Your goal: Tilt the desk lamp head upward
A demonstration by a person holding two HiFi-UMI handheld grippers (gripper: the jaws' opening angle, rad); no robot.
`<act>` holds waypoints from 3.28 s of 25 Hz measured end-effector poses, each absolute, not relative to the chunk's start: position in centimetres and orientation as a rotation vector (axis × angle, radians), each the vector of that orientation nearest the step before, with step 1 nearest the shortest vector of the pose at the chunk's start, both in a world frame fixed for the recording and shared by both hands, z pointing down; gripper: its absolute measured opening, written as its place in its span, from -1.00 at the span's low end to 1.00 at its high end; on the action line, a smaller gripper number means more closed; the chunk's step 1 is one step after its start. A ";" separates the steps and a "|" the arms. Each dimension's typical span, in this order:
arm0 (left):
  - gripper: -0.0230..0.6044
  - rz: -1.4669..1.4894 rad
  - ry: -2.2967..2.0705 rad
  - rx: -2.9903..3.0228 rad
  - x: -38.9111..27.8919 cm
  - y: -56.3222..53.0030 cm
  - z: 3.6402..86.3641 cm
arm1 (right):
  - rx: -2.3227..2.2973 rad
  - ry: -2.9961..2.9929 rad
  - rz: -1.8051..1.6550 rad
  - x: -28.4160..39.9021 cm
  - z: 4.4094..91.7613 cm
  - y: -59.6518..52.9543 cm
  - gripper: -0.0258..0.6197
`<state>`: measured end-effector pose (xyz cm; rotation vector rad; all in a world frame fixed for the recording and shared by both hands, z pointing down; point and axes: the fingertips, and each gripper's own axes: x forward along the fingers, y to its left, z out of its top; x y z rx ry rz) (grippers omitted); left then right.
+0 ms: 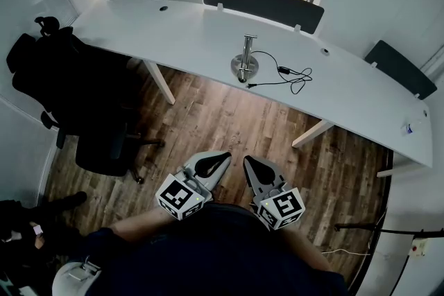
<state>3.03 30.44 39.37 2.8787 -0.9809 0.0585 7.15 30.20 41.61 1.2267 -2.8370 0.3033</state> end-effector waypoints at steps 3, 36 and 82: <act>-0.92 0.048 -0.974 2.885 2.7 27.7 39.5 | 1.230 -2.829 0.299 6.9 41.8 27.8 -0.90; -0.92 0.044 -0.763 2.953 -0.7 -7.5 41.1 | 1.434 -2.685 0.447 5.5 42.9 -4.8 -0.90; -0.49 0.463 -0.554 3.010 5.3 -22.5 55.2 | 1.040 -2.596 0.637 9.5 52.9 -14.5 -0.40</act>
